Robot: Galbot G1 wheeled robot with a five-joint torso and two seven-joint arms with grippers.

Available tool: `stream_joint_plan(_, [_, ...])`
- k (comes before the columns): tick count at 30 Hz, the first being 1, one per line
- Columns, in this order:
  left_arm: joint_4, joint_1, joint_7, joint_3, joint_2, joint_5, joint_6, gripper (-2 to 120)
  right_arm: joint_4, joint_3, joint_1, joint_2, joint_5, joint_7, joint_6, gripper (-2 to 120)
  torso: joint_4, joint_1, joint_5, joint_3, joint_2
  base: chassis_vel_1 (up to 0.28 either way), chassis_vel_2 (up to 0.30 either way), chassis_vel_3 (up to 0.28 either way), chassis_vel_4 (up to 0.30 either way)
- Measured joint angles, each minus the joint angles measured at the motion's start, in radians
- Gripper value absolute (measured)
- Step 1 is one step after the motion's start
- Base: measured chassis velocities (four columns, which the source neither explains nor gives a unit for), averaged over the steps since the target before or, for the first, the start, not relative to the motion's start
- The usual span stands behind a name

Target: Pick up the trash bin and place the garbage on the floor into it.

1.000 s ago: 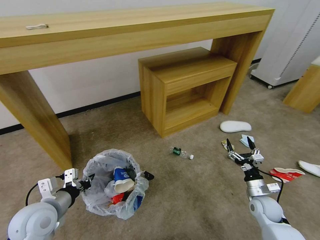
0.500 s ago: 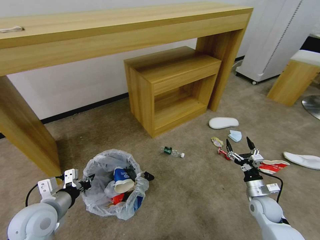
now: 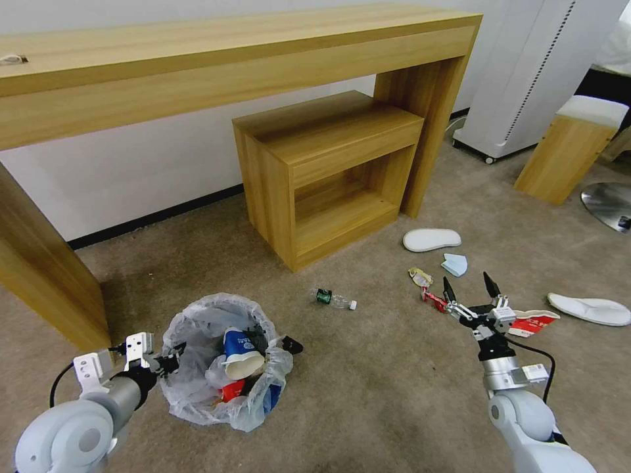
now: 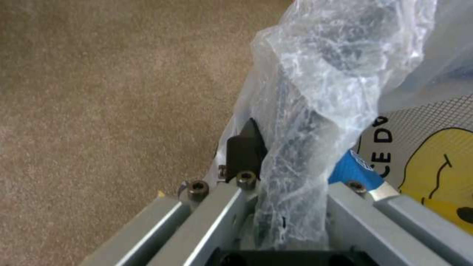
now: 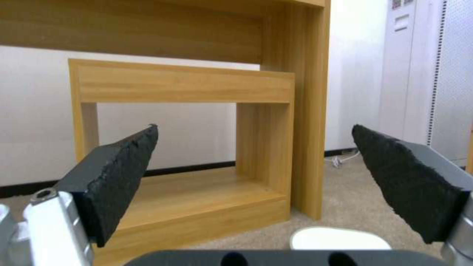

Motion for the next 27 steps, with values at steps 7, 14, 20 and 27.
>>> stream_joint_plan(7, [-0.004, 0.012, -0.001, -0.009, -0.003, 0.001, -0.007, 0, -0.003, -0.008, 0.009, 0.006, -0.028, 0.004, 0.005, 100, 0.0, 0.0, 0.0, 0.0, 0.0, 0.0, 0.0, 0.0, 0.0])
stream_joint_plan(14, [-0.01, 0.014, -0.001, -0.009, -0.007, 0.002, -0.008, 0, -0.006, -0.009, 0.007, 0.011, -0.044, 0.007, 0.01, 100, 0.0, 0.0, 0.0, 0.0, 0.0, 0.0, 0.0, 0.0, 0.0])
stream_joint_plan(20, [-0.01, 0.016, 0.001, -0.006, -0.013, 0.01, -0.01, 0, -0.009, -0.009, 0.002, 0.009, -0.048, 0.007, 0.016, 100, -0.0001, 0.0, 0.0001, 0.0, 0.0, -0.029, 0.023, 0.022, -0.033])
stream_joint_plan(27, [-0.01, 0.017, 0.003, -0.005, -0.016, 0.013, -0.011, 0, -0.009, -0.01, 0.003, 0.008, -0.047, 0.007, 0.021, 100, -0.0001, 0.0, 0.0, 0.0, 0.0, -0.098, 0.102, 0.104, -0.1])
